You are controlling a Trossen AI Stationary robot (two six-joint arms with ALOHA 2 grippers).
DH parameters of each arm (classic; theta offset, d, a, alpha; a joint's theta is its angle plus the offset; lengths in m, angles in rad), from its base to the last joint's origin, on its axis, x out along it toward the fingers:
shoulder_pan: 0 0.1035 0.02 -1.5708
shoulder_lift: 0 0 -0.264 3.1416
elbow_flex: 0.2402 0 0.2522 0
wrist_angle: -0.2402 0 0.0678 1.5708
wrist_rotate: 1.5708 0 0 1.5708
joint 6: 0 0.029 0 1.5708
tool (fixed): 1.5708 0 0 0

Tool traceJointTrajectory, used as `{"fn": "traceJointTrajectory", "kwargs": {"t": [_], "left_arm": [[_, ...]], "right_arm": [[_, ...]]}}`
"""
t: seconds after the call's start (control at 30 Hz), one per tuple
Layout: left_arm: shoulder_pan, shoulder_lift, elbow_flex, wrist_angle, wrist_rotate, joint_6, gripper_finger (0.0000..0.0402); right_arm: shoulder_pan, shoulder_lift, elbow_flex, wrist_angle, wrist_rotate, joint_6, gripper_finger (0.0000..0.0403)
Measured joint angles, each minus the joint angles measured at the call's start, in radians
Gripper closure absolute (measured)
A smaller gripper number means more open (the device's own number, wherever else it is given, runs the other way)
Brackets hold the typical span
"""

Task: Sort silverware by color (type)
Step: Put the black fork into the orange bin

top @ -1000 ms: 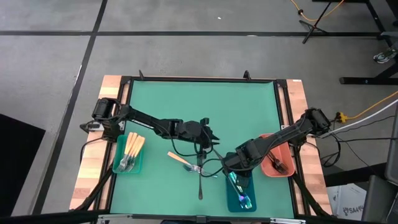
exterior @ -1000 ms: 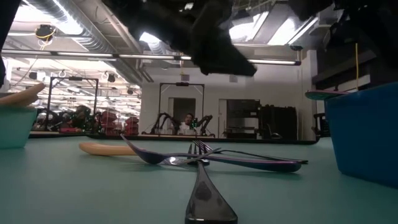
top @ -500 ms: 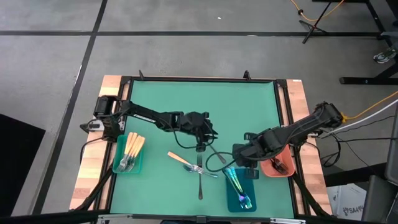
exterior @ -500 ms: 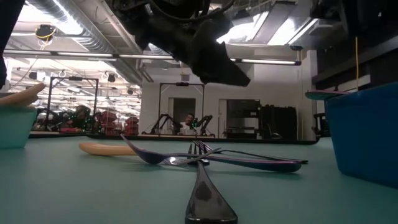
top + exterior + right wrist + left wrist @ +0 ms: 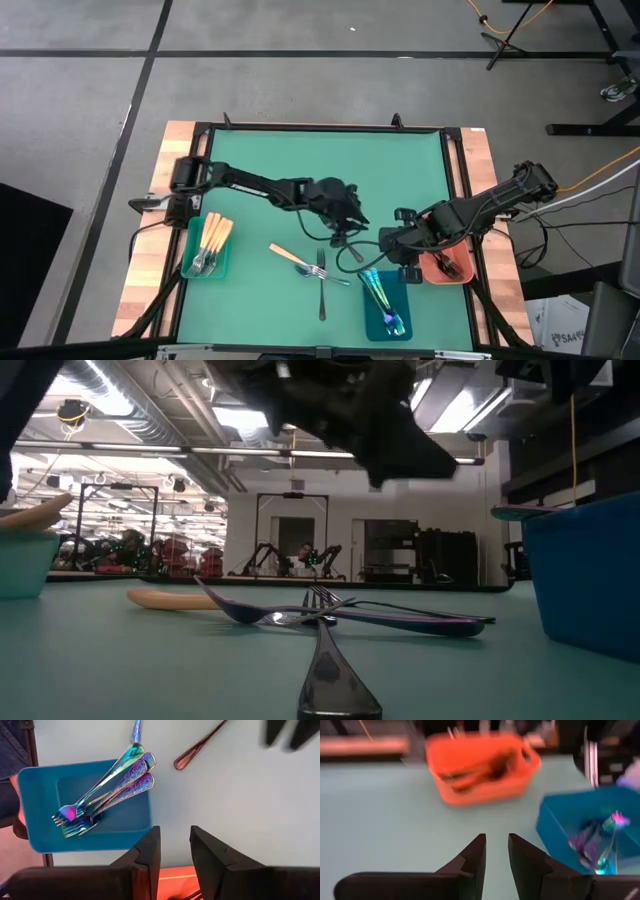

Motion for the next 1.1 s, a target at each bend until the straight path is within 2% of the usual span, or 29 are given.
{"fn": "traceJointTrajectory", "kwargs": {"t": [0.2,0.4,0.6,0.93,1.1], "left_arm": [[-0.001,0.122,0.193,-0.371,0.027,0.084,0.0325],[0.000,0.145,0.207,-0.596,-0.007,0.212,0.0325],[0.003,0.145,0.196,-0.657,-0.104,0.295,0.0325],[0.005,0.154,0.189,-0.650,-0.099,0.305,0.0325],[0.005,0.179,0.172,-0.634,-0.059,0.303,0.0325]], "right_arm": [[0.000,0.000,0.000,-0.014,0.000,0.000,0.0307],[0.000,0.001,0.000,-0.022,0.000,-0.007,0.0307],[0.000,0.001,0.000,-0.021,0.000,-0.025,0.0307],[0.000,0.001,0.000,-0.020,0.000,-0.026,0.0307],[0.001,0.001,0.000,-0.019,0.000,-0.026,0.0307]]}}
